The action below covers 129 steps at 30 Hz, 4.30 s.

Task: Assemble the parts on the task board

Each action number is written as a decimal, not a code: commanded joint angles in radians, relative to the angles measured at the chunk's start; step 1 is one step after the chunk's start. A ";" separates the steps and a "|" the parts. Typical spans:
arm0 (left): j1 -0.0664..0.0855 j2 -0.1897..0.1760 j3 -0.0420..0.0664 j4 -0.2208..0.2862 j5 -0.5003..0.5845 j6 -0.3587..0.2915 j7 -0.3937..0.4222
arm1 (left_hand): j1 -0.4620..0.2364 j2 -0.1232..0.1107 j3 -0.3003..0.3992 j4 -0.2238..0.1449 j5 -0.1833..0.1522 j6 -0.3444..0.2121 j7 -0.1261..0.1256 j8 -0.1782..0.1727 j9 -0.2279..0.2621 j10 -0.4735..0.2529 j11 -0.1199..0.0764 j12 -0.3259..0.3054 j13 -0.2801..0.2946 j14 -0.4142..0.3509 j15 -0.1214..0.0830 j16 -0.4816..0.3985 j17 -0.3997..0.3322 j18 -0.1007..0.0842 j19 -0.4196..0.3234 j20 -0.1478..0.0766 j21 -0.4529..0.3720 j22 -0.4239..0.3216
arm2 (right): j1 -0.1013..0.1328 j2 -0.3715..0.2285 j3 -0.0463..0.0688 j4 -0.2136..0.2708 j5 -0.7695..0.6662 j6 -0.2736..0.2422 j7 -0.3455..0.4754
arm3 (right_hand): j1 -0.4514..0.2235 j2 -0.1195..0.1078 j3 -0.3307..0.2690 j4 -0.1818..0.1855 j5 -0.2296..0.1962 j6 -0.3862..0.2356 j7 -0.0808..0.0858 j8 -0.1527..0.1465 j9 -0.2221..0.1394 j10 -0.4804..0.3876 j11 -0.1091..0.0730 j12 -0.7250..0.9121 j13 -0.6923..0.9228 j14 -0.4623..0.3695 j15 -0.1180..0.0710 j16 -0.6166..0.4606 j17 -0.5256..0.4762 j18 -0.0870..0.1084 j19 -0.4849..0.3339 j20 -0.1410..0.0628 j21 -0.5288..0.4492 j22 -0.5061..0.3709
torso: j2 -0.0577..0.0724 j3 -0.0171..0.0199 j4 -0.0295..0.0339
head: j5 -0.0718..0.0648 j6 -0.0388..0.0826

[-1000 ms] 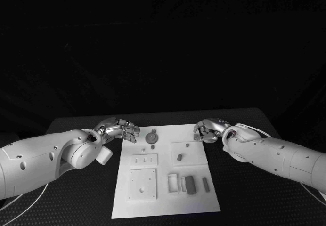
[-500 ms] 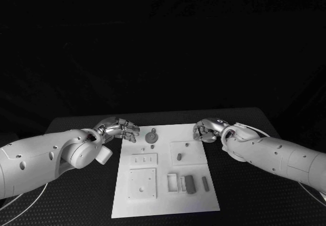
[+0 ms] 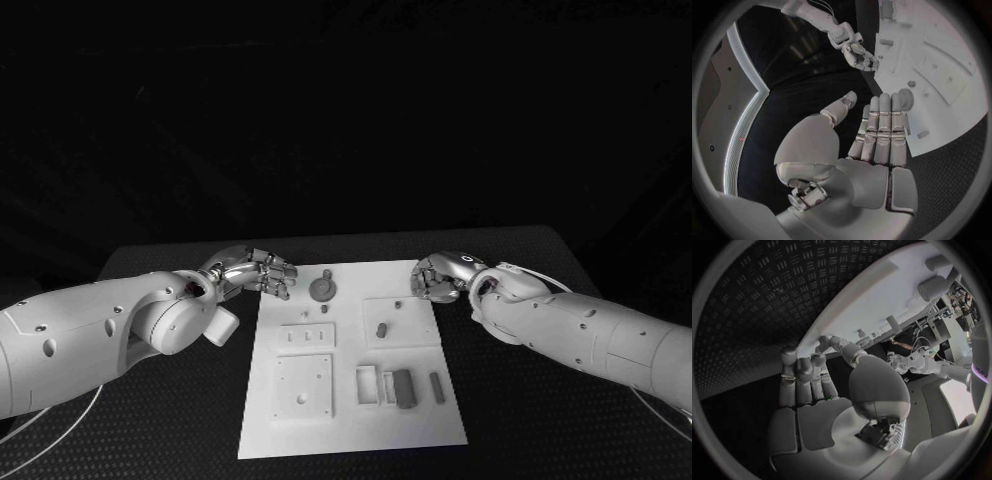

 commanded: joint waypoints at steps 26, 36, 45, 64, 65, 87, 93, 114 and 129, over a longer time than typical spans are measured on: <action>0.000 0.001 0.001 0.000 -0.004 0.013 0.005 | -0.008 0.001 -0.001 0.006 -0.004 -0.004 0.003 -0.003 0.001 -0.001 0.004 -0.003 0.003 0.007 -0.001 -0.005 0.003 -0.003 0.001 0.000 -0.005 0.003 | -0.002 -0.007 0.000 0.031 -0.027 -0.106 -0.015 | 0.061 0.058 0.150 0.001 0.003 0.161 -0.031 0.079 0.061 0.047 -0.057 0.016 -0.013 0.036 -0.050 0.018 0.000 0.040 0.028 -0.018 0.033 0.020 | 0.000 0.0006 -0.0008 | -0.002 -0.006; 0.001 0.011 0.003 -0.004 -0.035 -0.016 -0.028 | -0.029 0.010 -0.005 0.027 -0.004 0.036 -0.014 0.011 0.008 0.025 -0.008 0.003 0.014 0.015 -0.003 -0.013 0.014 -0.003 0.005 -0.002 -0.008 0.009 | 0.033 -0.021 0.002 0.107 -0.026 -0.106 -0.073 | 0.059 0.056 0.152 -0.004 0.003 0.164 -0.033 0.081 0.065 0.051 -0.059 0.017 -0.014 0.040 -0.053 0.019 0.000 0.040 0.031 -0.021 0.036 0.020 | -0.002 0.0008 -0.0016 | 0.002 0.005; 0.001 0.073 0.002 -0.039 -0.087 -0.041 -0.094 | -0.097 -0.013 -0.030 0.064 -0.008 0.059 -0.022 0.001 0.001 0.039 -0.013 0.000 0.020 0.014 -0.002 -0.024 0.021 -0.003 0.002 -0.002 -0.014 0.015 | 0.079 -0.019 0.007 0.240 0.042 -0.057 -0.160 | 0.051 0.052 0.151 -0.002 0.003 0.168 -0.034 0.082 0.068 0.054 -0.061 0.016 -0.015 0.044 -0.055 0.019 0.000 0.040 0.035 -0.022 0.038 0.019 | -0.015 0.0003 -0.0100 | 0.011 0.013; -0.027 0.188 0.001 -0.090 -0.068 -0.144 -0.152 | -0.197 0.000 -0.104 0.078 -0.009 0.047 -0.029 -0.032 -0.026 0.017 -0.003 -0.025 0.018 0.005 0.002 -0.041 0.037 0.002 -0.009 0.003 -0.027 0.022 | 0.078 0.066 0.005 0.359 0.014 -0.029 -0.249 | 0.000 0.010 0.142 0.041 0.002 0.167 -0.037 0.080 0.081 0.055 -0.064 0.012 -0.016 0.047 -0.060 0.016 -0.001 0.040 0.040 -0.025 0.035 0.015 | -0.057 -0.0006 -0.0270 | 0.063 0.007; -0.028 0.191 0.001 -0.090 -0.068 -0.139 -0.152 | -0.197 0.000 -0.105 0.077 -0.009 0.047 -0.029 -0.032 -0.026 0.018 -0.003 -0.025 0.019 0.005 0.002 -0.042 0.037 0.003 -0.009 0.003 -0.027 0.022 | 0.077 0.068 0.005 0.362 0.012 -0.030 -0.251 | -0.001 0.008 0.142 0.043 0.002 0.167 -0.037 0.080 0.081 0.055 -0.064 0.012 -0.016 0.048 -0.060 0.015 -0.001 0.040 0.040 -0.025 0.035 0.015 | -0.058 -0.0009 -0.0269 | 0.065 0.008; -0.033 0.201 0.001 -0.081 -0.069 -0.070 -0.156 | -0.192 0.019 -0.111 0.054 -0.009 0.074 -0.036 -0.026 -0.030 0.038 -0.013 -0.020 0.026 0.005 0.003 -0.050 0.044 0.003 -0.009 0.004 -0.034 0.025 | 0.069 0.089 0.005 0.380 0.001 -0.027 -0.251 | -0.006 -0.001 0.141 0.053 0.002 0.167 -0.038 0.079 0.084 0.055 -0.065 0.012 -0.016 0.049 -0.061 0.015 -0.001 0.040 0.042 -0.027 0.035 0.015 | -0.054 -0.0012 -0.0266 | 0.063 0.004; -0.033 0.201 0.001 -0.080 -0.069 -0.056 -0.156 | -0.192 0.027 -0.113 0.046 -0.009 0.090 -0.040 -0.021 -0.031 0.052 -0.019 -0.015 0.029 0.006 0.003 -0.052 0.047 0.004 -0.007 0.005 -0.035 0.026 | 0.068 0.097 0.005 0.377 -0.002 -0.025 -0.250 | -0.006 -0.001 0.141 0.054 0.002 0.167 -0.038 0.079 0.084 0.056 -0.065 0.012 -0.016 0.049 -0.061 0.015 -0.001 0.040 0.042 -0.027 0.035 0.015 | -0.054 -0.0008 -0.0269 | 0.062 0.003; -0.033 0.200 0.001 -0.077 -0.079 -0.045 -0.148 | -0.156 0.114 -0.095 -0.007 -0.009 0.138 -0.056 -0.012 -0.033 0.096 -0.036 -0.008 0.042 0.018 -0.001 -0.059 0.064 0.000 0.000 0.001 -0.043 0.034 | 0.065 0.104 0.003 0.366 -0.011 -0.009 -0.248 | -0.005 -0.002 0.142 0.056 0.002 0.167 -0.039 0.079 0.085 0.056 -0.066 0.012 -0.016 0.049 -0.061 0.015 -0.001 0.040 0.042 -0.028 0.035 0.015 | -0.052 -0.0005 -0.0267 | 0.059 0.000; -0.033 0.192 0.001 -0.077 -0.093 -0.038 -0.151 | -0.114 0.142 -0.028 -0.013 -0.009 0.180 -0.077 0.001 -0.029 0.136 -0.053 0.002 0.054 0.031 -0.004 -0.061 0.077 -0.004 0.009 -0.001 -0.045 0.043 | 0.065 0.099 0.003 0.358 -0.013 -0.003 -0.249 | -0.004 -0.002 0.142 0.056 0.002 0.167 -0.039 0.079 0.086 0.056 -0.066 0.012 -0.015 0.049 -0.062 0.015 -0.001 0.040 0.042 -0.028 0.035 0.015 | -0.052 -0.0007 -0.0269 | 0.057 -0.005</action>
